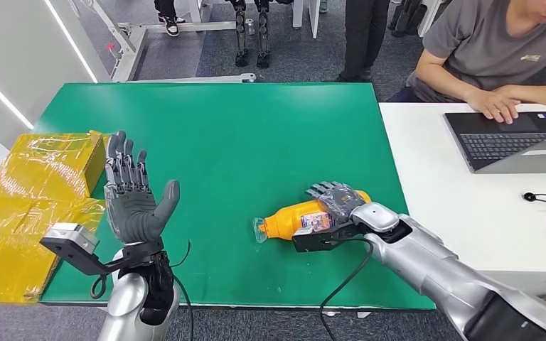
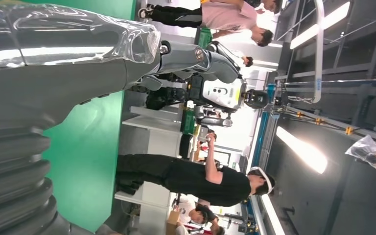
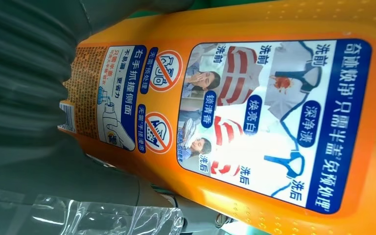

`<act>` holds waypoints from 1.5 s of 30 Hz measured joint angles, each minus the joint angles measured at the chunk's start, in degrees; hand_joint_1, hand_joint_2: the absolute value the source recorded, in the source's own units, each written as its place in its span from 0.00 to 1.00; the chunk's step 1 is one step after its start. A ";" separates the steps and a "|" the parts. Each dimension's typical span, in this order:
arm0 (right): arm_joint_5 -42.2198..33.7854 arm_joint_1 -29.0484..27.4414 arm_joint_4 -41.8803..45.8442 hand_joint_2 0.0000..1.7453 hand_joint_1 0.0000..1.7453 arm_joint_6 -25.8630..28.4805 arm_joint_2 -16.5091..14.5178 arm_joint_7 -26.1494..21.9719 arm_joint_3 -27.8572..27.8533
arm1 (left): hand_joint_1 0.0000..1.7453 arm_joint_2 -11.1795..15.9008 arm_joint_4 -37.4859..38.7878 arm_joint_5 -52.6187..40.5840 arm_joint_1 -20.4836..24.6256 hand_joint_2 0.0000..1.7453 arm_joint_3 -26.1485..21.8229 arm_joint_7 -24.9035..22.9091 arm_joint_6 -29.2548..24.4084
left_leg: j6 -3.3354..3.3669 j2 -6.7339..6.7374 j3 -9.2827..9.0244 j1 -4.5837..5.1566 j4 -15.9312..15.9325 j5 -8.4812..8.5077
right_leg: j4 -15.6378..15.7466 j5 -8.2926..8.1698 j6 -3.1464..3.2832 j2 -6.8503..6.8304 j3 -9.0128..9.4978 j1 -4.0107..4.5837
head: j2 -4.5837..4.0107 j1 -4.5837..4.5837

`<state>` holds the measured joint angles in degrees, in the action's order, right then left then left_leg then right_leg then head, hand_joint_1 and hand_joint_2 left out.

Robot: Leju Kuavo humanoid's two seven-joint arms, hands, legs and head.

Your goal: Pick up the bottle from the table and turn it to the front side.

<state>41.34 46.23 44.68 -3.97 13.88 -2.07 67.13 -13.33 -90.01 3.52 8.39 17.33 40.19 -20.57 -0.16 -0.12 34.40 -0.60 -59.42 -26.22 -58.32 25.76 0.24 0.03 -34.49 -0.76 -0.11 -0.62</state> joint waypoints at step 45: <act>-14.04 -22.06 18.60 1.00 1.00 34.90 -6.29 -14.36 -28.63 | 0.00 -0.26 -0.11 -0.18 -1.28 1.00 0.07 0.01 -1.64 | -0.01 -0.12 0.18 -0.01 0.05 -0.02 | -0.02 0.07 -0.01 -0.11 -0.12 0.01 | 0.00 0.01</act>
<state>27.30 24.17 63.28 30.93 7.59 -16.43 38.50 -13.59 -90.13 3.34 7.12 17.40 40.19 -22.21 -0.17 -0.24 34.58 -0.61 -59.37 -26.23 -58.34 25.83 0.23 -0.08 -34.61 -0.75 -0.11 -0.62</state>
